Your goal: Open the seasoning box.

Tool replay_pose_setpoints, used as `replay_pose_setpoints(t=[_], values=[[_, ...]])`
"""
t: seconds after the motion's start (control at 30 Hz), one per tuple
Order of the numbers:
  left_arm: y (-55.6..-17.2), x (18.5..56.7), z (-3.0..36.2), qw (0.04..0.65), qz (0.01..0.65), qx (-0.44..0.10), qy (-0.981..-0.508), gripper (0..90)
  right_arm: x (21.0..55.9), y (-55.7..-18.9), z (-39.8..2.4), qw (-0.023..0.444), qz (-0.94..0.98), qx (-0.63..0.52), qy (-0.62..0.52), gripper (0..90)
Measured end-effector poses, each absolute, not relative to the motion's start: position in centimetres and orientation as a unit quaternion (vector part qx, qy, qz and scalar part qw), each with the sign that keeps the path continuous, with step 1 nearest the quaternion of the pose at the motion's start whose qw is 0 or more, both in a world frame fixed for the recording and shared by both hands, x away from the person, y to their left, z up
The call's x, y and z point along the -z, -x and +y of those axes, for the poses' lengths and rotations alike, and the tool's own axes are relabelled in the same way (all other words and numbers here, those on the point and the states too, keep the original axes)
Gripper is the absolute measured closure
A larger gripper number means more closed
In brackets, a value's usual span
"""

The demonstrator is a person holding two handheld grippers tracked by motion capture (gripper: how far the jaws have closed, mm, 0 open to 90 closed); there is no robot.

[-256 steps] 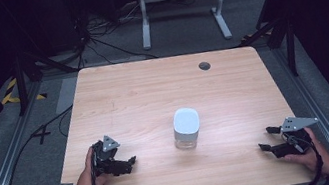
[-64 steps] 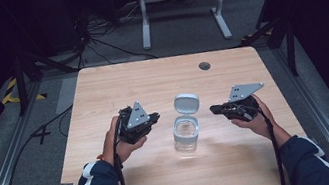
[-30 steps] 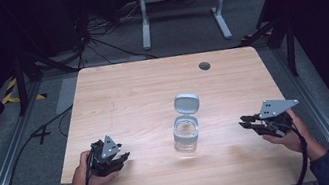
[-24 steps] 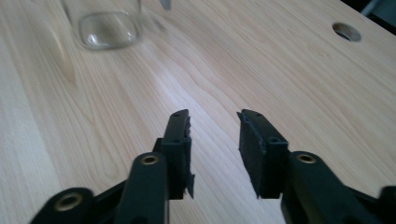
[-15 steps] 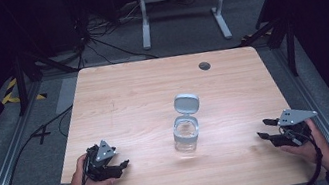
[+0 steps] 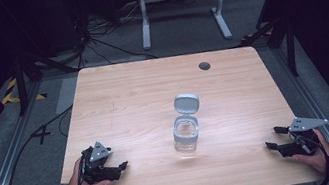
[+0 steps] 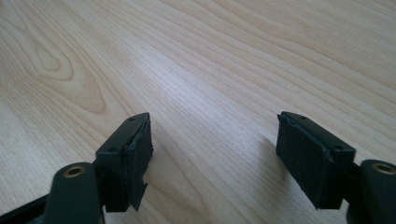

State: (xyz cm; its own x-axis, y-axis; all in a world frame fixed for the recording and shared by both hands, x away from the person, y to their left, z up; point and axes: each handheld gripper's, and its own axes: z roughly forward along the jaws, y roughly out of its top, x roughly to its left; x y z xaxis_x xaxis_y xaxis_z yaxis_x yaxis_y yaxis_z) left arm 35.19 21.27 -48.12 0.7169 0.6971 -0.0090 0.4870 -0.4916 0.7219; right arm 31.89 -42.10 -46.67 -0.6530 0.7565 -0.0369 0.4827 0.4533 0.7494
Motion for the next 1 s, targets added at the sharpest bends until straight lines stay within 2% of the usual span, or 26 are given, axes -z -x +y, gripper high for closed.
replay_pose_setpoints(t=[1.0], values=[[-35.11, 48.14, 21.20, 0.363, 0.358, -0.142, -0.849, 14.9, 46.67, -31.98, -42.00, 0.183, 0.833, -0.367, -0.373, 24.3]])
